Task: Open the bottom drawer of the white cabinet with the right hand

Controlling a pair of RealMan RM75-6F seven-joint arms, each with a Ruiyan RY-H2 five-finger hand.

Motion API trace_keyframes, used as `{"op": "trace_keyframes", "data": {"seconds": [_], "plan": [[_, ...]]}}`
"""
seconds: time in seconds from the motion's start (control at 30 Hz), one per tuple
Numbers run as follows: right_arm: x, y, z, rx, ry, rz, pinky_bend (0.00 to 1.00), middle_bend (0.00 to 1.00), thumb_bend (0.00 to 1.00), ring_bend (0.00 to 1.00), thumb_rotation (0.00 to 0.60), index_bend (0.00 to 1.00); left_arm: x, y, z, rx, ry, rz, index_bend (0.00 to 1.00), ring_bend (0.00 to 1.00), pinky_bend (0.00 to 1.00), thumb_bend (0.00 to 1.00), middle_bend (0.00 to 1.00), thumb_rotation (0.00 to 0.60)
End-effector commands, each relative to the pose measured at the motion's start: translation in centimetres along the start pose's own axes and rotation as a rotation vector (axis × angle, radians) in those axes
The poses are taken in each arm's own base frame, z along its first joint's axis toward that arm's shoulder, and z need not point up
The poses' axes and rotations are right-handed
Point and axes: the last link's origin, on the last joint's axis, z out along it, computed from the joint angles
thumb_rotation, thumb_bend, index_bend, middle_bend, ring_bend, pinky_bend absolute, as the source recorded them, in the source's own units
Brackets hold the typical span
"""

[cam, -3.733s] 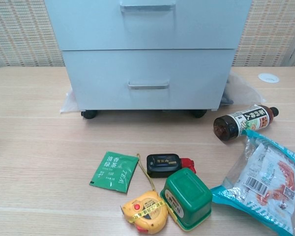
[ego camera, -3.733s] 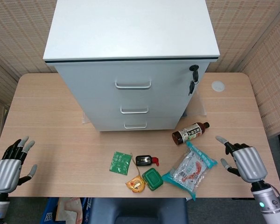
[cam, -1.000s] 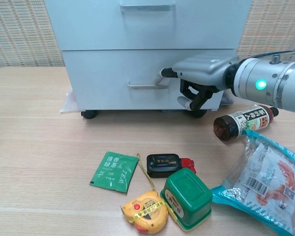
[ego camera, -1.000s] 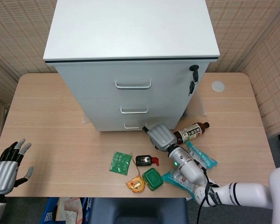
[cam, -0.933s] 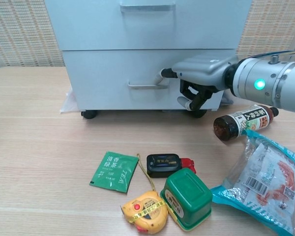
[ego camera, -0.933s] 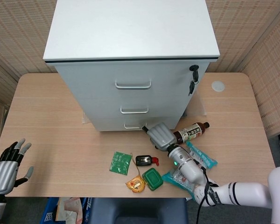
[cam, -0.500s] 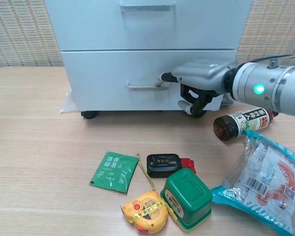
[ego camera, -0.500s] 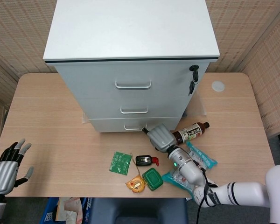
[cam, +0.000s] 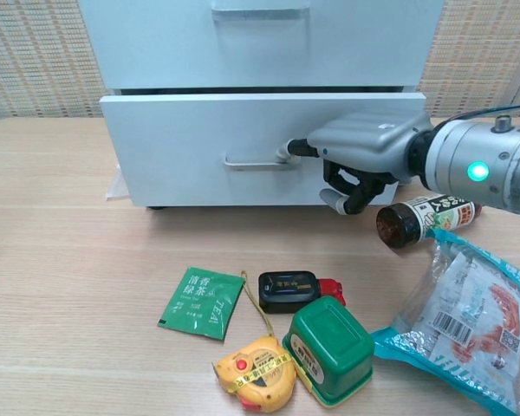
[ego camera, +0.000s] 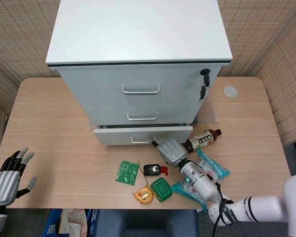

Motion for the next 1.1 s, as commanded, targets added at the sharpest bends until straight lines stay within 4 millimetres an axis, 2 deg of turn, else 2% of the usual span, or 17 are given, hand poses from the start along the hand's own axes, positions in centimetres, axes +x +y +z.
{"op": "trace_keyframes", "data": {"seconds": [0.03,0.27,1.1], "plan": [[-0.1,0.0,-0.4,-0.004,-0.002,-0.006,0.89,0.78,0.51,0.84,0.600,0.11,0.0,-0.1,0.0,0.000,-0.002,-0.001,0.11,0.03,0.12,0.36,0.00,0.600],[-0.5,-0.6,-1.7,0.003,0.001,-0.028,0.89,0.78,0.51,0.84,0.600,0.11,-0.2,-0.2,-0.1,0.000,-0.006,-0.001,0.11,0.03,0.12,0.36,0.00,0.600],[-1.4,-2.3,-4.3,-0.006,0.027,-0.045,0.89,0.78,0.51,0.85,0.600,0.11,-0.6,-0.5,-0.2,0.001,-0.012,-0.006,0.11,0.03,0.12,0.36,0.00,0.600]]}}
